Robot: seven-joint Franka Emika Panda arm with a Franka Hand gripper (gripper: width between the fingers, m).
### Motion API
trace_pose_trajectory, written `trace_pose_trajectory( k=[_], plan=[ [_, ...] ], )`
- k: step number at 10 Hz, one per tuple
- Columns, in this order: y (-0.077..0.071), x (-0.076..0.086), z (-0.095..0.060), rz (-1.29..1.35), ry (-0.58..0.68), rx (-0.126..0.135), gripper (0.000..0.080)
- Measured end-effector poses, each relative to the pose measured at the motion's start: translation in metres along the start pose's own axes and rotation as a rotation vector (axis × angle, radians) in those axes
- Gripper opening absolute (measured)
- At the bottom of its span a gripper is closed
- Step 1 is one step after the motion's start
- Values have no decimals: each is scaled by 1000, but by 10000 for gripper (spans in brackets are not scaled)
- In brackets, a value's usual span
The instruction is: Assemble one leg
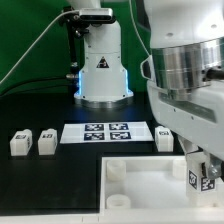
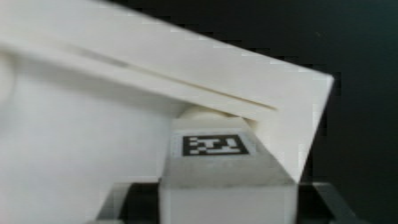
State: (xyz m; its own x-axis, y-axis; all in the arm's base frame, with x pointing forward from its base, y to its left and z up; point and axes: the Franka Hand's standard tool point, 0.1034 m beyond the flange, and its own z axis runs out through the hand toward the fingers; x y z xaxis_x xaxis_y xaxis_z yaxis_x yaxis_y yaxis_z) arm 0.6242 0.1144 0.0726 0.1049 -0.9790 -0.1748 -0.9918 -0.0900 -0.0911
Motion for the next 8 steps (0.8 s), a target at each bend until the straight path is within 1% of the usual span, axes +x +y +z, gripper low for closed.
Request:
trace_pose_trajectory(
  k=[4, 7, 8],
  plan=[
    [-1, -2, 0, 381, -17, 4, 297],
    [-3, 2, -3, 559, -2, 11, 298],
    [-2, 2, -3, 535, 12, 11, 298]
  ],
)
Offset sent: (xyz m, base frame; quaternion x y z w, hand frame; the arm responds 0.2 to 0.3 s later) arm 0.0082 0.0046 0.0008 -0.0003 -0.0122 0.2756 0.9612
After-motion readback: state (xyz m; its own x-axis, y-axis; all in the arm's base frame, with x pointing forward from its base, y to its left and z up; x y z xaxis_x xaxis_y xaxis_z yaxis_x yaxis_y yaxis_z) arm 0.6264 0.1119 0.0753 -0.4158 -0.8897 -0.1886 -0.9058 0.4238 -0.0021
